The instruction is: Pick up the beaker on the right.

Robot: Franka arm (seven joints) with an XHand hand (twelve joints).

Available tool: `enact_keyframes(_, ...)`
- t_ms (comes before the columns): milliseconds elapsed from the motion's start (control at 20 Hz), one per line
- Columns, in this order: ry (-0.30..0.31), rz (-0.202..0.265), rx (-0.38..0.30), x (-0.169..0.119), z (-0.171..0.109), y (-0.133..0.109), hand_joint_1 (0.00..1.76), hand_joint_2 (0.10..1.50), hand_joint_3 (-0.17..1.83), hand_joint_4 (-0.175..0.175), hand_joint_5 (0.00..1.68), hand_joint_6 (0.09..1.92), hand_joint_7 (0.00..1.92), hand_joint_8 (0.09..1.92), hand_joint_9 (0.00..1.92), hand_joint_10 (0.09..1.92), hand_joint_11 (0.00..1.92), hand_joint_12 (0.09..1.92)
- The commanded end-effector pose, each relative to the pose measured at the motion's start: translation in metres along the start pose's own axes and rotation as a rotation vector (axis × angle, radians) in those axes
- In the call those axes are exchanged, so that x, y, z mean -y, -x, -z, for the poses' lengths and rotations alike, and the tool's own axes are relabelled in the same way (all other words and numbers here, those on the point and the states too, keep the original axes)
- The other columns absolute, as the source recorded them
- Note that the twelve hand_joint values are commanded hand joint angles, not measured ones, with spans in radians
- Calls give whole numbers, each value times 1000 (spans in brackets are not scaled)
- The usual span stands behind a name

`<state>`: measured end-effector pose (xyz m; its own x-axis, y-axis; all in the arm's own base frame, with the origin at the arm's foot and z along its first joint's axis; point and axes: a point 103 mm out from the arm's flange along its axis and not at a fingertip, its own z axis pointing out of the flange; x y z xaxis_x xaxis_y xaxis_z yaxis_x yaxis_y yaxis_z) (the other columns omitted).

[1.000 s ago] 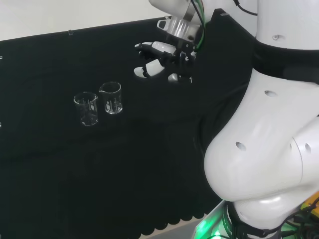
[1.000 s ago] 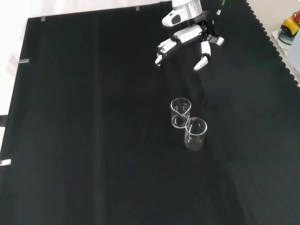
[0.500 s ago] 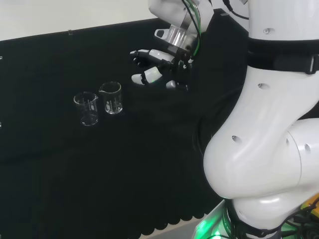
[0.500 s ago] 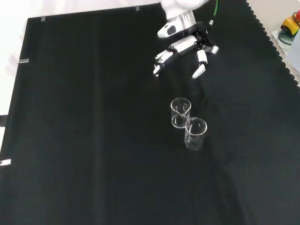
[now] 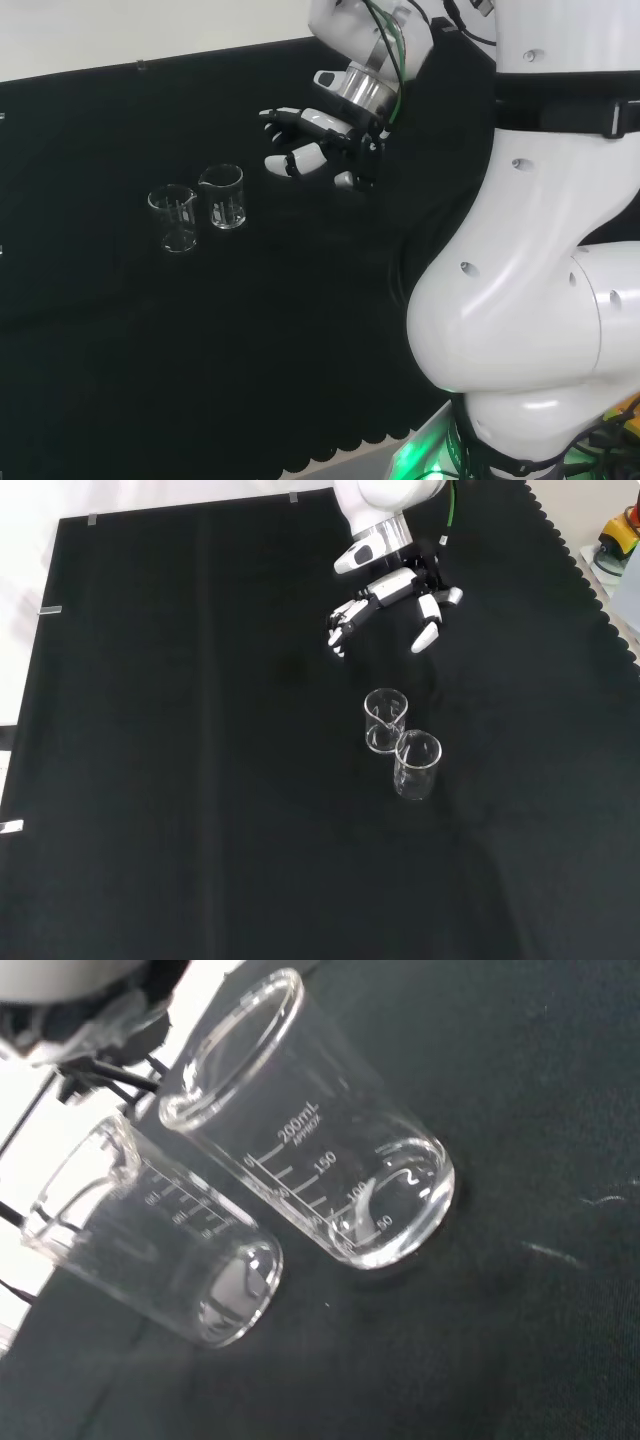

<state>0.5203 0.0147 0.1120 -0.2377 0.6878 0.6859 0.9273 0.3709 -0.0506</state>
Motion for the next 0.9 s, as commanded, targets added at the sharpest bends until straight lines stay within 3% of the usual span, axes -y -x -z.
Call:
enact_keyframes(50,32,39,-147,-3,-18,7,862,330,1062,-78,326,87,288,666,414,659,0,1332)
enact_keyframes(300,6,57,-159,-11,-31,1,927,313,1109,-78,375,87,300,667,431,635,0,1348)
enact_keyframes(500,0,64,-173,-7,-25,7,957,291,1158,-78,390,87,300,666,436,623,0,1350)
enact_keyframes(550,-57,48,-126,-12,-32,3,959,288,1166,-78,393,87,301,666,437,621,0,1351)
enact_keyframes(650,-69,50,-104,-22,-45,-6,964,284,1174,-78,396,87,304,667,438,620,0,1351)
enact_keyframes(900,-60,73,-162,-29,-60,-14,971,280,1181,-79,388,87,310,669,441,619,0,1352)
